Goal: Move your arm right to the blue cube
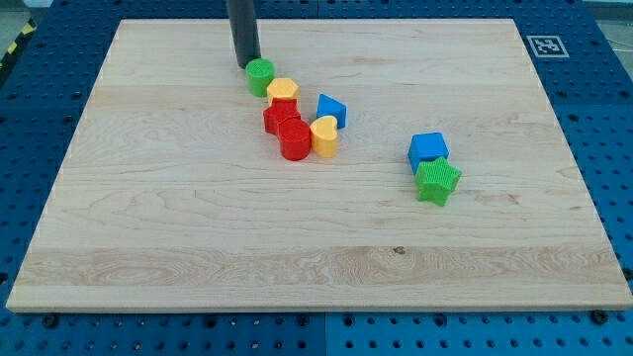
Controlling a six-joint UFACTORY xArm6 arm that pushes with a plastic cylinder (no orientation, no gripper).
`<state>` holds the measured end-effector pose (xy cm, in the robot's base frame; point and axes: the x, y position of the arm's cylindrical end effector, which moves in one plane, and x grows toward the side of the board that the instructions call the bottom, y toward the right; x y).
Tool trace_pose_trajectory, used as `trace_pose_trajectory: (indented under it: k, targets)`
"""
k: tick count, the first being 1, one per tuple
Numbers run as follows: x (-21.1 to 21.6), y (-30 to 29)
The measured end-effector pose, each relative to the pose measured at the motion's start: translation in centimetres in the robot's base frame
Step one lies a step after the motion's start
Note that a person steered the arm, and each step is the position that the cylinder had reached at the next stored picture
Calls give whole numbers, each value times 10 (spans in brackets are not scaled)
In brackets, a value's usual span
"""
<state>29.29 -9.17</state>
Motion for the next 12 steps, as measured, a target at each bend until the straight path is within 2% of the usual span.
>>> trace_pose_trajectory:
  k: [2, 3, 4, 5, 7, 10, 12]
  targets:
    - [39, 6]
    - [40, 6]
    - [39, 6]
    - [-1, 16]
    - [-6, 85]
    - [-9, 93]
    - [-6, 152]
